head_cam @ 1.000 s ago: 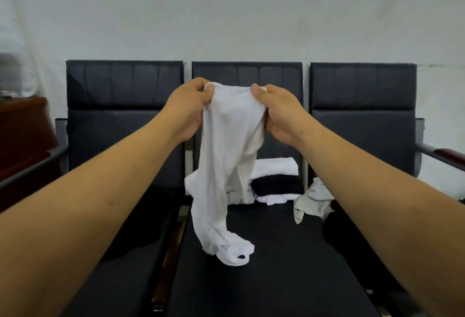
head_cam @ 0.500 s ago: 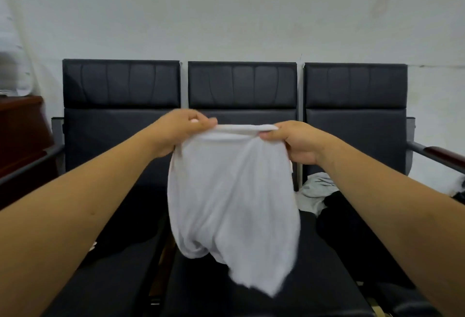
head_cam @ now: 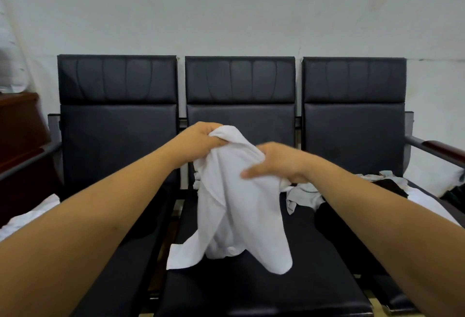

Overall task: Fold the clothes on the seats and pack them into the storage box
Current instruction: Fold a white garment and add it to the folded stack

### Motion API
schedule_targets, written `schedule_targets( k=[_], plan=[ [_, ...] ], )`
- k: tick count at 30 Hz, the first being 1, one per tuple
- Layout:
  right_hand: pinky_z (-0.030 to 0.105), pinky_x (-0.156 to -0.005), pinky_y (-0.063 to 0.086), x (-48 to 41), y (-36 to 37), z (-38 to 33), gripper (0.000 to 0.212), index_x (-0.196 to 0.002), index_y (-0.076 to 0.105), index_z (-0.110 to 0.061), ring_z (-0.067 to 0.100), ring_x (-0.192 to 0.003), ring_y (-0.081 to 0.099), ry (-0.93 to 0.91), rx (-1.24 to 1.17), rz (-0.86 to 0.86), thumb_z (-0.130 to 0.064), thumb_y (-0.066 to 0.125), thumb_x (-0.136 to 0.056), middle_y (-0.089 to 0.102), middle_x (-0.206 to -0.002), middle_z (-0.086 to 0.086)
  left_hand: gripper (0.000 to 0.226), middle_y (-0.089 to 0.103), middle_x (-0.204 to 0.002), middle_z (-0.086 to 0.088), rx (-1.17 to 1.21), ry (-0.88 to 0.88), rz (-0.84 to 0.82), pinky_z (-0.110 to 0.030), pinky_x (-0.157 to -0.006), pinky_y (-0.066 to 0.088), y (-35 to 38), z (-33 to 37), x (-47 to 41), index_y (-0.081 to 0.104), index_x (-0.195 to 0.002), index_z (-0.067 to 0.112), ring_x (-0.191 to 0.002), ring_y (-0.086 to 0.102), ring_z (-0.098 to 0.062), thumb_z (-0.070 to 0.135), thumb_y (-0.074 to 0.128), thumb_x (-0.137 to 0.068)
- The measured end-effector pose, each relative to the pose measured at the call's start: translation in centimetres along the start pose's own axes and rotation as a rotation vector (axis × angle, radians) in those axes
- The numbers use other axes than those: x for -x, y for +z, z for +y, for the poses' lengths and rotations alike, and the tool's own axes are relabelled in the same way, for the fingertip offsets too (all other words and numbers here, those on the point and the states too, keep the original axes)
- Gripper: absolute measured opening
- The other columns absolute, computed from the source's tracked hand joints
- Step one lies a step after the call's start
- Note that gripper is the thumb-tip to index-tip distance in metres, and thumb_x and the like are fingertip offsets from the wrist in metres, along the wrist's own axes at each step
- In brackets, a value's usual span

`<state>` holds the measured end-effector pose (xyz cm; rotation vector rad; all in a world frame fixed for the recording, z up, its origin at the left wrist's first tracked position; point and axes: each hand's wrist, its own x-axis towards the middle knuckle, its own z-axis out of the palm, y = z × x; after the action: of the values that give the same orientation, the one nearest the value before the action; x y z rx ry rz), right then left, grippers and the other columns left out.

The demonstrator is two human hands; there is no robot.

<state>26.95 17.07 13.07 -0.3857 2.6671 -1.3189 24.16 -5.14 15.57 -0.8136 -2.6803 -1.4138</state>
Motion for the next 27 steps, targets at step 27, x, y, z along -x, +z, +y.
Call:
schedule_targets(
  k=[27],
  plan=[
    [0.038,-0.062,0.061,-4.2,-5.3,10.5,0.015,-0.114,0.059,-0.005,0.039,-0.08,0.074,0.414,-0.492,0.459,-0.01,0.057,-0.1,0.065,-0.11,0.023,0.03,0.061,-0.124,-0.028,1.036,-0.663,0.214,-0.042,-0.067,0.063,-3.3,-8.6,-2.1,0.05,-0.131,-0.002,-0.1,0.069,-0.039,0.012,0.042,-0.106]
  ],
)
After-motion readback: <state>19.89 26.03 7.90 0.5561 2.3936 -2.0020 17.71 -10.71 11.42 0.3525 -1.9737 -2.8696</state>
